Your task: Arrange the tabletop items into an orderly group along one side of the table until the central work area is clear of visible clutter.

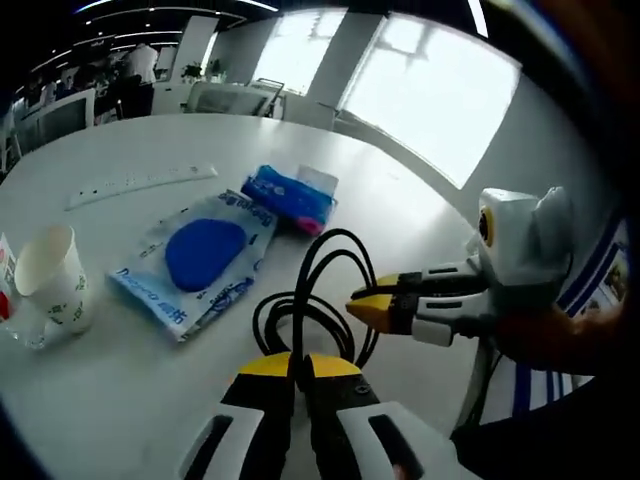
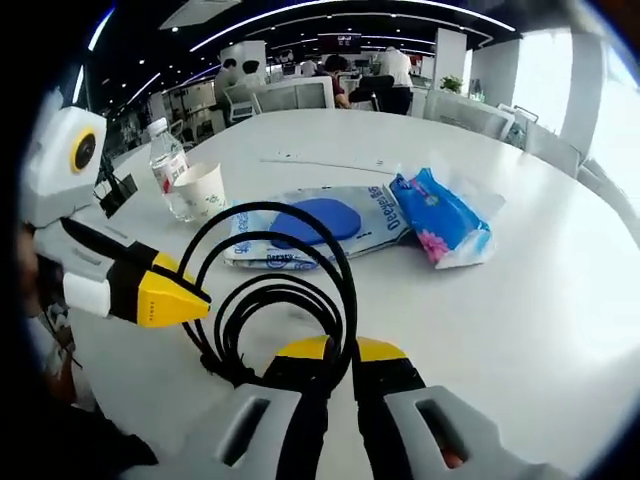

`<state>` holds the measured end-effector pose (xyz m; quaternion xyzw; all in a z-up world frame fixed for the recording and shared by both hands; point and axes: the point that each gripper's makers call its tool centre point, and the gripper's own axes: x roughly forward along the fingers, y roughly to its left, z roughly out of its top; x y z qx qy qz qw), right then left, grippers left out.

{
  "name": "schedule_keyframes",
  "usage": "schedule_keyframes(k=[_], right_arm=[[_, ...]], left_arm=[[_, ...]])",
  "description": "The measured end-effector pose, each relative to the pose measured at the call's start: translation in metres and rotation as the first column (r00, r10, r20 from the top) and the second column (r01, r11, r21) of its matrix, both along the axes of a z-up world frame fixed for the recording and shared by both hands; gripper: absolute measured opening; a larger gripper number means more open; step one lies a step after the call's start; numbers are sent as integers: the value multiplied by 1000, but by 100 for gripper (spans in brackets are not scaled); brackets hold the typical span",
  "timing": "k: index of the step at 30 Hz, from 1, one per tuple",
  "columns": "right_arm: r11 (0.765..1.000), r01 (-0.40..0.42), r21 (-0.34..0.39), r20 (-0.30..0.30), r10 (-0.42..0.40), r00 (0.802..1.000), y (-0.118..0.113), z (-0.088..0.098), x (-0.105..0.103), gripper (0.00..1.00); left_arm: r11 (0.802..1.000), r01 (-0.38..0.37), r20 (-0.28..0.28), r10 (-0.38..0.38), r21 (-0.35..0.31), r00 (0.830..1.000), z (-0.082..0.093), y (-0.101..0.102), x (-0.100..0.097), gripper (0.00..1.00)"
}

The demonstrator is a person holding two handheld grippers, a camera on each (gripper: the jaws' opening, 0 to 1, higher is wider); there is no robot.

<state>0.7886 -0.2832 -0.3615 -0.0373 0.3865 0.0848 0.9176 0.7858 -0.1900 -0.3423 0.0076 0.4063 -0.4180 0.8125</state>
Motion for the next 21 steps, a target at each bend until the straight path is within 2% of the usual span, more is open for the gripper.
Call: schedule_keyframes(k=[10, 21], right_arm=[[1000, 7, -5, 17, -7, 1000, -5, 10, -9, 3], [998, 58, 6, 36, -58, 998, -13, 21, -29, 3]], left_arm=[[1000, 24, 25, -23, -18, 999, 16, -5, -12, 1], [998, 59, 39, -58, -36, 998, 26, -14, -24, 1]])
